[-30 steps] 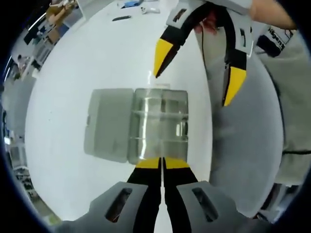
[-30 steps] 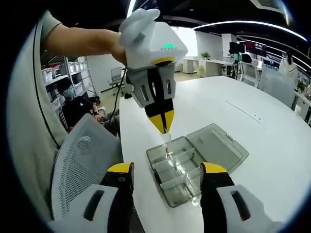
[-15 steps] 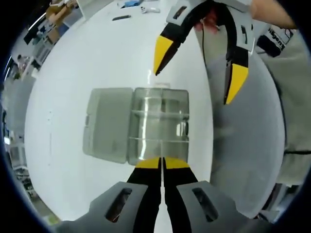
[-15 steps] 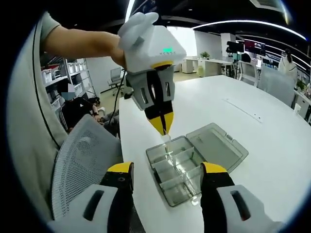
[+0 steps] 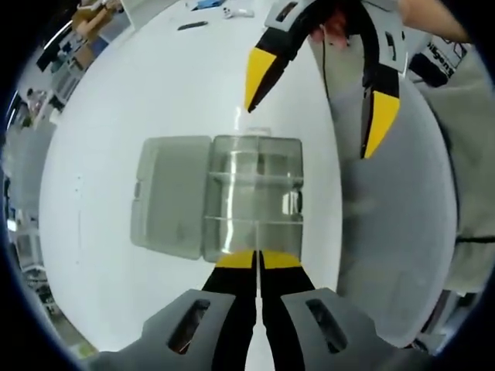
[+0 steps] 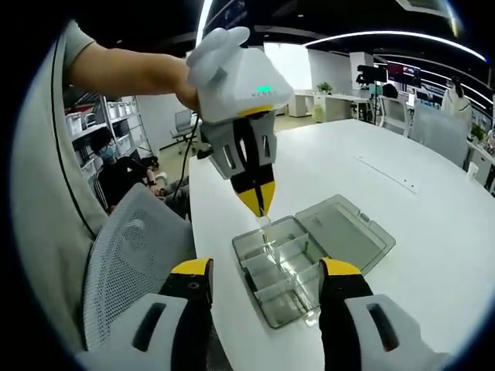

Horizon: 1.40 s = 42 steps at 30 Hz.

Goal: Insert the divider into the dual guide fixture by aligning both edges with the guide slots and pushing it downward to the bottom, including one-sided entry, uneven engagement, binding, and posture correction.

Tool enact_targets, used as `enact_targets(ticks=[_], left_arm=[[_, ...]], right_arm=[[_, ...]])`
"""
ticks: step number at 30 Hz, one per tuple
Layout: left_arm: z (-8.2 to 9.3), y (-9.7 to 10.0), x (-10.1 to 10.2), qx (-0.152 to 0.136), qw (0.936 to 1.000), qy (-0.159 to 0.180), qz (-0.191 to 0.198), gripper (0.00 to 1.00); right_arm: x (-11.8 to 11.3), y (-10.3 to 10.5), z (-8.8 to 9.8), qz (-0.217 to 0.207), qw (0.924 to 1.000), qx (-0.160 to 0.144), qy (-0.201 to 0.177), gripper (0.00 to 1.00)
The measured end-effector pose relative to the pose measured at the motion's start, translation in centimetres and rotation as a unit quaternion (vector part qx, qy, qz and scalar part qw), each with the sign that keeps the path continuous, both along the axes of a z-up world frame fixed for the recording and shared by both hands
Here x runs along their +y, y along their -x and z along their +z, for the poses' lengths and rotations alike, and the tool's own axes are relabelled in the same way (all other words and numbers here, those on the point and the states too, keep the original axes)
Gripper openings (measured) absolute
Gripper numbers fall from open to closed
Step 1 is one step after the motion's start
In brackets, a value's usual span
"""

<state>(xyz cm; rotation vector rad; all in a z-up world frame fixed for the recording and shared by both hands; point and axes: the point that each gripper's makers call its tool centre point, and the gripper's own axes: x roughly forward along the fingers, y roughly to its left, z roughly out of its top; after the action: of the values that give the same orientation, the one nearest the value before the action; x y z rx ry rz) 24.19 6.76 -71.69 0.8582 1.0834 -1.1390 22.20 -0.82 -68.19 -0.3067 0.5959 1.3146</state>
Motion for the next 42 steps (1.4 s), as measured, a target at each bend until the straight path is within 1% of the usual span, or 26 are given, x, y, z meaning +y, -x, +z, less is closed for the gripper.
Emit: enact_targets(ticks=[42], left_arm=[[-1.2, -0.6, 0.0, 0.003, 1.0000, 0.001, 0.003, 0.00]], right_arm=[[-0.5, -0.5, -0.1, -0.004, 1.0000, 0.005, 0.001, 0.51]])
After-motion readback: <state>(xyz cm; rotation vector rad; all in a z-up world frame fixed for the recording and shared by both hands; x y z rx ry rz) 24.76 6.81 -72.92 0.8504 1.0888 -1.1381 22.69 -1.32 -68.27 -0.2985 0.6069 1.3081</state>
